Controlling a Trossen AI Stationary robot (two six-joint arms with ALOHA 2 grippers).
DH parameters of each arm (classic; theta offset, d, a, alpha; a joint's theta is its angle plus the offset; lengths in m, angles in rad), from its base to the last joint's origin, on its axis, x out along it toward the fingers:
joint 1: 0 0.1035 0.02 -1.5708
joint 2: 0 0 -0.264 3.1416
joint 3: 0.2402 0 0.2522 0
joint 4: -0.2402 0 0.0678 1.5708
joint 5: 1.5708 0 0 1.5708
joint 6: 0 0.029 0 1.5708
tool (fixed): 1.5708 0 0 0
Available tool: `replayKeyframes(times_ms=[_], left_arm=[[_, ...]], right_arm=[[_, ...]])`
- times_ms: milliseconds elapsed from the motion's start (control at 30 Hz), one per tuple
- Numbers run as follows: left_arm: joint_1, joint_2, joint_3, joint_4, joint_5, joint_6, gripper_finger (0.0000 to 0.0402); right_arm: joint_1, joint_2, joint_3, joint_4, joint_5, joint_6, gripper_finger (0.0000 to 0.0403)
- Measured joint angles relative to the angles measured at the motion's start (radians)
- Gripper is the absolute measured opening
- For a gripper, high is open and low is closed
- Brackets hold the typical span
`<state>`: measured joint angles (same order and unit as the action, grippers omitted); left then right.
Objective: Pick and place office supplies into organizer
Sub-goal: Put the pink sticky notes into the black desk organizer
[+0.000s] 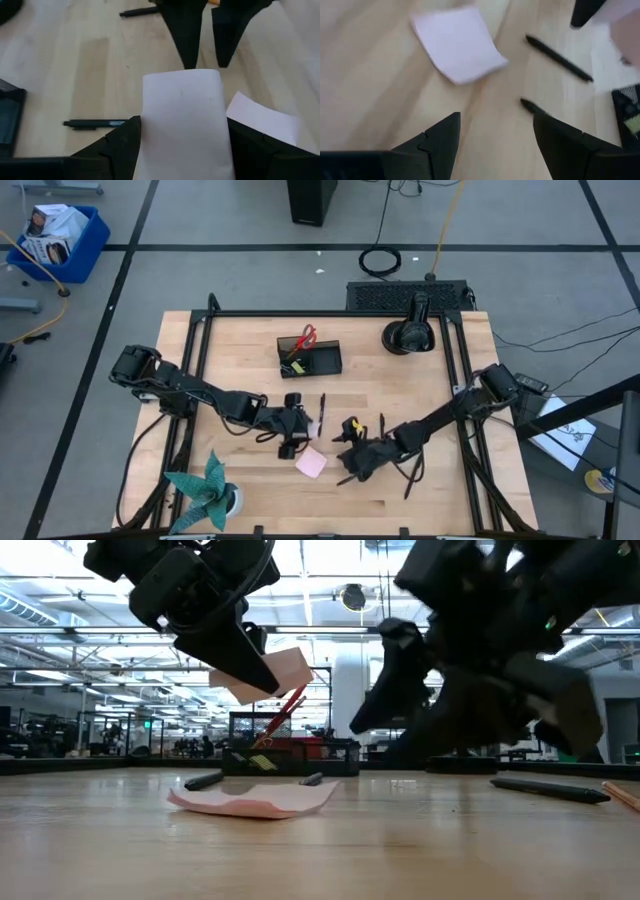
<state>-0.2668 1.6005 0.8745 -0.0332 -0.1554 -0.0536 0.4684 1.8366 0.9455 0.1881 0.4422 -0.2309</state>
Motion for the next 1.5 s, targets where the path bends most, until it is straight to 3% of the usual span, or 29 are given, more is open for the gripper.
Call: replayKeyframes(times_ms=[333,433,633,967,1100,1233,1500], left_arm=[[-0.004,0.000,0.000,-0.045,0.113,-0.066,0.0250],[-0.004,0.000,0.000,-0.048,0.113,-0.092,0.0250],[-0.004,0.000,0.000,-0.047,0.154,-0.136,0.0250],[-0.004,0.000,0.000,-0.043,0.180,-0.170,0.0250],[-0.004,0.000,0.000,-0.041,0.181,-0.190,0.0250],[-0.004,0.000,0.000,-0.041,0.181,-0.193,0.0250],[-0.004,0.000,0.000,-0.004,0.180,-0.192,0.0250]], right_arm=[[0.057,0.051,0.001,0.042,0.048,-0.193,0.0240],[0.046,0.116,0.003,0.142,0.029,-0.269,0.0240],[0.043,0.201,0.005,0.275,0.098,-0.434,0.0240],[0.044,0.204,0.004,0.210,0.111,-0.570,0.0229],[0.053,0.204,0.004,0.127,0.201,-0.626,0.0227],[0.088,0.203,0.005,0.080,0.222,-0.666,0.0230],[0.113,0.200,0.004,0.028,0.168,-0.656,0.0231]])
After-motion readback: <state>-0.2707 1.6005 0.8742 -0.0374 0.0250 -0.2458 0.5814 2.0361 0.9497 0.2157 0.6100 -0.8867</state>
